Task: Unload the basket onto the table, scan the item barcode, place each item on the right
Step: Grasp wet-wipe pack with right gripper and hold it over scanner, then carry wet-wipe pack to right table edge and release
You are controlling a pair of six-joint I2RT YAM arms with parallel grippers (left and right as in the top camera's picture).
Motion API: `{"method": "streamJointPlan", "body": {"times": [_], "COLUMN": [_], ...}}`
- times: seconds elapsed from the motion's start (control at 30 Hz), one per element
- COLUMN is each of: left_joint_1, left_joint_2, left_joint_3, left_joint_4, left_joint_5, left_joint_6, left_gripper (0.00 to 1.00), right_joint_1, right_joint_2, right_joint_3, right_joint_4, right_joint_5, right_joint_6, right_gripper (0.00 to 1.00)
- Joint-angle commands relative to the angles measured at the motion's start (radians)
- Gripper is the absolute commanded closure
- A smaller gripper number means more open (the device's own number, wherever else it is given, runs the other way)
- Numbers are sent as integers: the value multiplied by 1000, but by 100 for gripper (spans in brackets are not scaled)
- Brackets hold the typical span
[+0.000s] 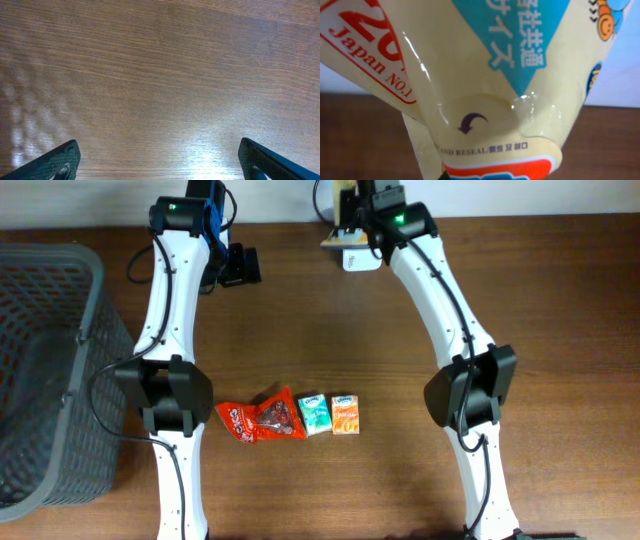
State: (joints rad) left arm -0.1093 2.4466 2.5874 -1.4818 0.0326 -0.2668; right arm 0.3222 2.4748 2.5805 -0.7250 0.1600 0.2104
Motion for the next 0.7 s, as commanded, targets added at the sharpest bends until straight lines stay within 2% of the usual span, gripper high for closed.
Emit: {"method": "streamJointPlan", "body": {"times": [0.0, 0.03, 0.2, 0.37, 0.47, 0.5, 0.67], "left_joint_1": [1, 1, 1, 1, 1, 1, 1], "left_joint_2": [7, 7, 7, 7, 7, 7, 7], "left_joint_3": [-3, -3, -3, -3, -3, -3, -3], "left_joint_4": [-4, -4, -4, -4, -4, -4, -4], "left_joint_5": [-11, -11, -11, -11, -11, -11, -11], "left_joint_6": [-10, -9, -10, -10, -10, -10, -10], "left_gripper": [1, 1, 1, 1, 1, 1, 1], "right_joint_1": [-24, -36, -43, -97, -296, -433, -799], "right_joint_2": [-5, 25, 95, -35, -105, -104, -44], "right_joint_3": [21, 21, 21, 23, 23, 23, 11], "right_joint_4": [90, 135, 139, 76, -117, -243, -456], "right_joint_5": [44, 43, 51, 152, 159, 159, 159], "right_joint_6": [11, 13, 4, 5, 71, 98, 98], "right_gripper": [96, 96, 96, 95, 95, 95, 96]}}
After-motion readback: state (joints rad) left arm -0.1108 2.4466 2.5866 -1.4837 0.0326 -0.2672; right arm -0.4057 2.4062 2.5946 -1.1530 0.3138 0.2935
